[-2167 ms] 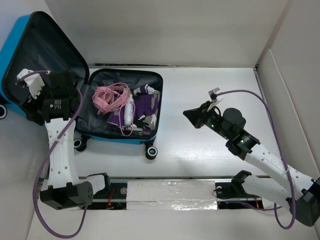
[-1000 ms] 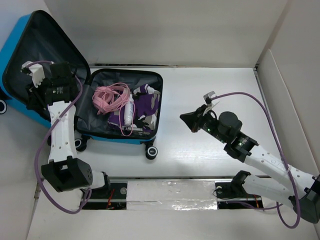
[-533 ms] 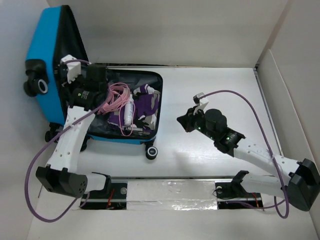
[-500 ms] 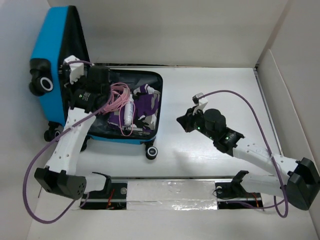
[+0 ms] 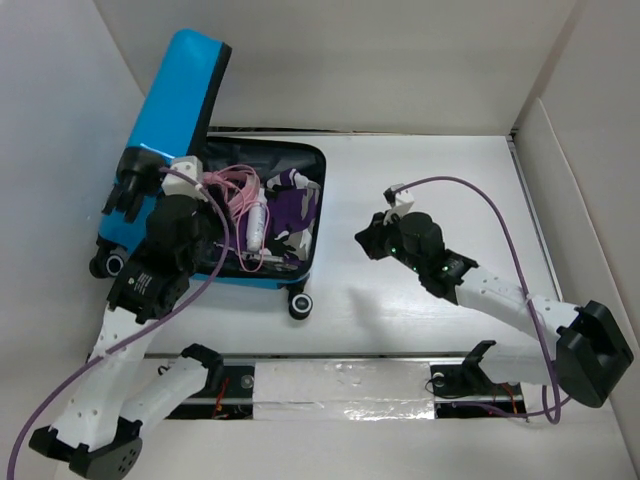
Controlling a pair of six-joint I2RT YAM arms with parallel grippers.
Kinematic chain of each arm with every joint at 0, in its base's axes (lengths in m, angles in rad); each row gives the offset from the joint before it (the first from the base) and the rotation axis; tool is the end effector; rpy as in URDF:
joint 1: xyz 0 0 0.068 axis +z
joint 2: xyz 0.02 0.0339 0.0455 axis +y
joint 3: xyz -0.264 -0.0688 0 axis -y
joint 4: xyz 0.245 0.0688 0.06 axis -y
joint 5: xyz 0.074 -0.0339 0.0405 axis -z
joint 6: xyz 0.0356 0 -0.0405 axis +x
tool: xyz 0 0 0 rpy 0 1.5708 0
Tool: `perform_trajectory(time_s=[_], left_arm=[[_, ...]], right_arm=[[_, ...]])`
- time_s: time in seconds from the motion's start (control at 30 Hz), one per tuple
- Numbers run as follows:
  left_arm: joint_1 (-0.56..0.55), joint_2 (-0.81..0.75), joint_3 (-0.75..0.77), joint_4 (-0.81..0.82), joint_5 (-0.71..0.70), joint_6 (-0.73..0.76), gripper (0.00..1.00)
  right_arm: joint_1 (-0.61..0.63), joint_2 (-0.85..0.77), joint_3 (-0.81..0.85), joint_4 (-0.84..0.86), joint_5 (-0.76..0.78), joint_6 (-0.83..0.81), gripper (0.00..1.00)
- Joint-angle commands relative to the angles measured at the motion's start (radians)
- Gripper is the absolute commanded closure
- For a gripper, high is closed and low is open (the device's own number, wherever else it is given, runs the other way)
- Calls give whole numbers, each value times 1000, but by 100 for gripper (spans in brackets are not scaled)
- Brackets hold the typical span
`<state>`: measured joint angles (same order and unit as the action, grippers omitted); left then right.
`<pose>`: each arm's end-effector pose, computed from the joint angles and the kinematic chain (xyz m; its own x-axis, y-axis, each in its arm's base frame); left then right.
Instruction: Pack the luggage
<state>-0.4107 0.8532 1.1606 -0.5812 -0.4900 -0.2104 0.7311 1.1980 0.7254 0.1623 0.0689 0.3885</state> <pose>0.1564 -0.0498 0.4152 -0.2293 -0.1012 -0.9681 -0.1135 0.9906 -0.0766 0.2053 0.1808 0.2678 -0.4442 0.1092 -0.8892 -0.4852 0.8051 0.3413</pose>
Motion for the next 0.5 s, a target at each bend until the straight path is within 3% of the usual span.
perform_trajectory(time_s=[0.0, 0.1, 0.13, 0.27, 0.33, 0.47], left_arm=[[-7, 12, -18, 123, 534, 37, 44], [-7, 21, -35, 95, 756, 75, 26], [-7, 26, -39, 75, 863, 100, 26], [-7, 43, -73, 1, 1043, 172, 25], [-7, 40, -81, 14, 1213, 177, 25], [-7, 56, -50, 17, 1398, 167, 25]], right_arm=[[-21, 11, 55, 59, 22, 21, 89], [-41, 14, 66, 49, 16, 26, 80], [-41, 11, 66, 49, 14, 27, 72], [-61, 5, 71, 49, 8, 35, 57], [-71, 5, 77, 46, -7, 41, 53], [-93, -1, 86, 40, -21, 56, 53]])
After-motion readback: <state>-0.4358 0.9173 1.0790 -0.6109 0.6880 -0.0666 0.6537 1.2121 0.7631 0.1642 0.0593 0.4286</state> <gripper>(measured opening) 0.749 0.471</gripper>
